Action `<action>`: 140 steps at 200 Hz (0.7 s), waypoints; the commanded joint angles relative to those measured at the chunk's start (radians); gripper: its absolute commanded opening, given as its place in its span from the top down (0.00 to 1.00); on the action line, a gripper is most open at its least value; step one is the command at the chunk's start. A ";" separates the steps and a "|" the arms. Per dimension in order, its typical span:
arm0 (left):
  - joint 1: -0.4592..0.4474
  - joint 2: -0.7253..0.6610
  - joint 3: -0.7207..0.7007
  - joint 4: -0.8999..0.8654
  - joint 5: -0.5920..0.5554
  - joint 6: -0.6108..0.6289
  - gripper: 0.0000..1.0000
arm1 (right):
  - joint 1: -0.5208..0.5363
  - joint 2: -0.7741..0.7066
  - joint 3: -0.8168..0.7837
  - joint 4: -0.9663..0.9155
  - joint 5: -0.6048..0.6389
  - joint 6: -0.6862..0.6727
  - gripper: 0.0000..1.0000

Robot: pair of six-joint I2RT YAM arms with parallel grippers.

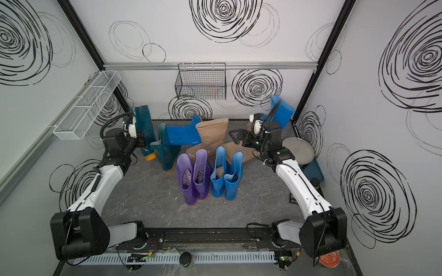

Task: Match and arrange rain boots in pairs
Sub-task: Pair a pair of rain boots at the center of the board.

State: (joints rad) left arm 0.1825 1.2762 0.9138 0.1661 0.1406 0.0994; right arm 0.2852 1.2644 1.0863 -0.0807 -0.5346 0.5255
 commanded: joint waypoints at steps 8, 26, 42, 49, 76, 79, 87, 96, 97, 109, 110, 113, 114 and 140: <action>0.008 -0.034 -0.067 0.304 0.063 0.088 1.00 | 0.004 -0.024 0.018 -0.011 -0.005 -0.031 0.04; 0.009 -0.058 -0.181 0.387 0.074 0.100 1.00 | 0.003 -0.044 -0.006 -0.001 0.001 -0.028 0.04; 0.008 -0.076 -0.241 0.382 0.062 0.099 0.77 | 0.005 -0.056 -0.017 -0.001 0.000 -0.025 0.04; 0.008 -0.092 -0.259 0.372 0.054 0.086 0.55 | 0.005 -0.063 -0.021 -0.001 -0.001 -0.024 0.04; 0.003 -0.208 -0.326 0.360 -0.032 0.032 0.25 | 0.007 -0.084 -0.035 0.004 0.008 -0.019 0.04; 0.003 -0.225 -0.330 0.356 -0.040 0.025 0.24 | 0.007 -0.085 -0.035 0.005 0.008 -0.019 0.04; 0.002 -0.264 -0.330 0.303 -0.051 0.013 0.22 | 0.007 -0.086 -0.040 0.008 0.008 -0.015 0.04; -0.003 -0.309 -0.326 0.263 -0.073 -0.006 0.19 | 0.009 -0.086 -0.044 0.015 0.005 -0.009 0.04; -0.003 -0.312 -0.326 0.258 -0.077 -0.008 0.19 | 0.009 -0.086 -0.044 0.016 0.004 -0.008 0.04; -0.013 -0.369 -0.318 0.203 -0.122 -0.035 0.15 | 0.016 -0.086 -0.048 0.030 0.000 0.000 0.04; -0.014 -0.373 -0.317 0.198 -0.126 -0.038 0.15 | 0.016 -0.086 -0.049 0.031 0.000 0.000 0.04; -0.016 -0.384 -0.313 0.181 -0.133 -0.048 0.13 | 0.016 -0.085 -0.048 0.034 -0.001 0.002 0.04; -0.016 -0.388 -0.311 0.175 -0.137 -0.051 0.12 | 0.017 -0.085 -0.049 0.035 -0.001 0.002 0.04; -0.037 -0.464 -0.239 0.008 -0.159 -0.137 0.00 | 0.031 -0.087 -0.046 0.042 0.004 0.004 0.04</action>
State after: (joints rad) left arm 0.1635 0.8604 0.5968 0.2951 0.0414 0.0547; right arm 0.3019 1.1927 1.0443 -0.0769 -0.5304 0.5228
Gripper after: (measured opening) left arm 0.963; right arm 0.960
